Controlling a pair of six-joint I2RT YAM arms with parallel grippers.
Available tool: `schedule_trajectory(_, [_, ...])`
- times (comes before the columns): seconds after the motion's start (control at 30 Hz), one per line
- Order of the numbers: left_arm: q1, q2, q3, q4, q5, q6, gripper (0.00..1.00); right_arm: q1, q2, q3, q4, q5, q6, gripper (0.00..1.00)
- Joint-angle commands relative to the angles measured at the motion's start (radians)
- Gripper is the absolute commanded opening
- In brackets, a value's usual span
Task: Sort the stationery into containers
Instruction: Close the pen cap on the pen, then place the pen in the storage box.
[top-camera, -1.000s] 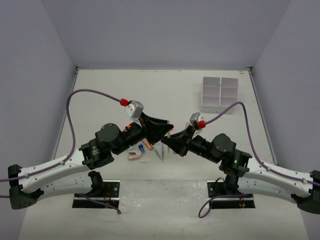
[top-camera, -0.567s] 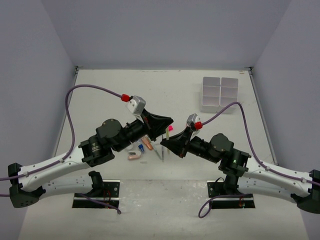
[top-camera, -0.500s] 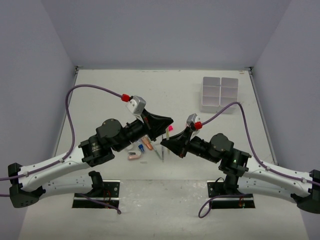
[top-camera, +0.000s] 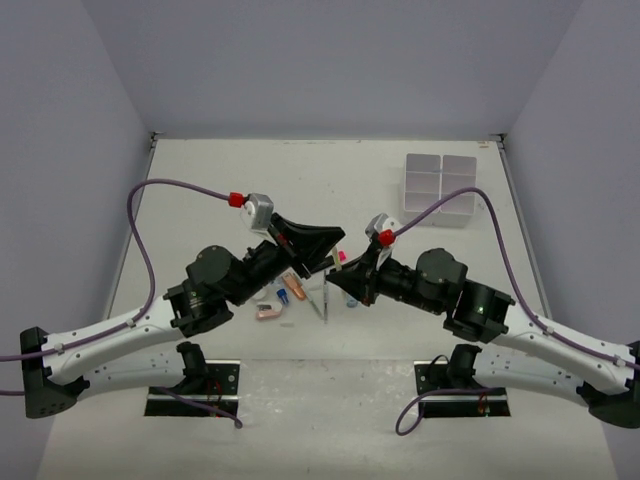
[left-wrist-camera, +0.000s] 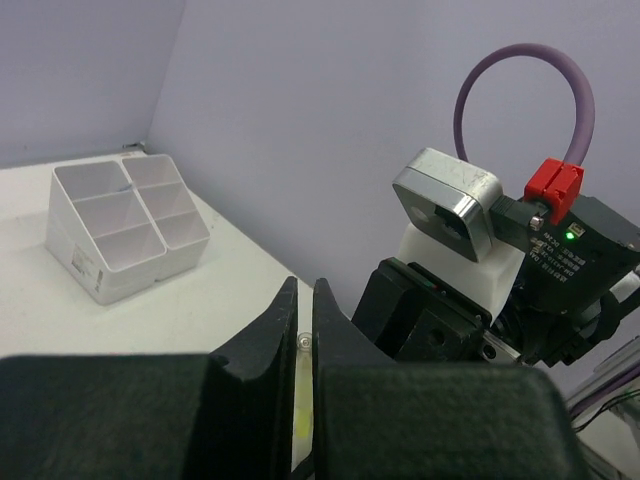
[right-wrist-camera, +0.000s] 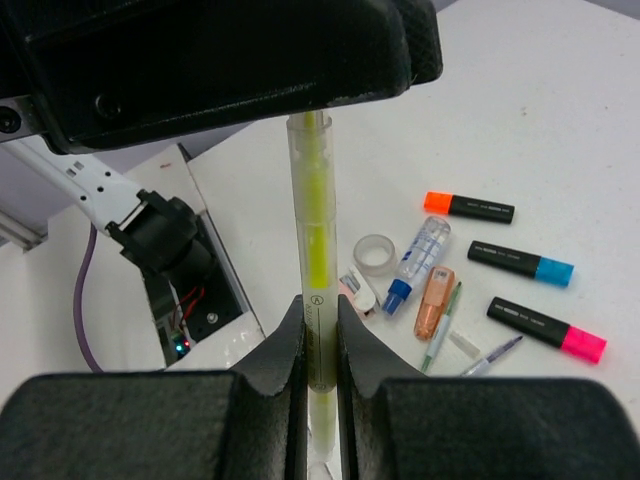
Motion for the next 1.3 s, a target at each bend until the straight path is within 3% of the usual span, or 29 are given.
schedule_trajectory(0.0, [-0.087,0.03,-0.099,-0.111,0.082,-0.064,0.0,-0.103,0.035,0.252,0.129,0.02,-0.036,0.0])
schedule_trajectory(0.23, [-0.123,0.027,-0.138,-0.107,0.022,-0.075,0.0,-0.139,0.085,0.37,0.072,-0.005,-0.052,0.0])
schedule_trajectory(0.5, [-0.123,0.069,0.151,-0.275,0.015,0.073,0.0,-0.129,0.145,0.078,0.198,-0.147,0.05,0.0])
schedule_trajectory(0.6, [-0.123,0.086,0.222,-0.302,0.007,0.109,0.0,-0.127,0.127,-0.009,0.274,-0.128,0.075,0.0])
schedule_trajectory(0.73, [-0.123,0.09,0.273,-0.37,-0.047,0.138,0.32,-0.128,0.09,-0.077,0.319,-0.093,0.086,0.0])
schedule_trajectory(0.87, [-0.123,0.087,0.304,-0.394,-0.1,0.15,0.49,-0.131,0.083,-0.09,0.299,-0.053,0.094,0.0])
schedule_trajectory(0.93, [-0.123,0.084,0.321,-0.407,-0.16,0.142,0.7,-0.145,0.086,-0.095,0.297,-0.027,0.097,0.0])
schedule_trajectory(1.0, [-0.123,0.075,0.363,-0.466,-0.32,0.101,0.96,-0.184,0.092,-0.105,0.296,-0.011,0.114,0.0])
schedule_trajectory(1.03, [-0.123,0.067,0.39,-0.522,-0.424,0.058,0.99,-0.22,0.096,-0.107,0.296,0.015,0.123,0.0])
schedule_trajectory(1.07, [-0.123,0.067,0.392,-0.525,-0.43,0.055,1.0,-0.222,0.096,-0.107,0.29,0.017,0.123,0.0])
schedule_trajectory(1.2, [-0.122,0.084,0.472,-0.91,-0.737,-0.172,1.0,-0.444,0.198,0.033,0.162,0.26,0.143,0.0])
schedule_trajectory(1.27, [-0.121,0.103,0.459,-1.007,-0.744,-0.228,1.0,-0.552,0.26,0.093,0.134,0.408,0.16,0.0])
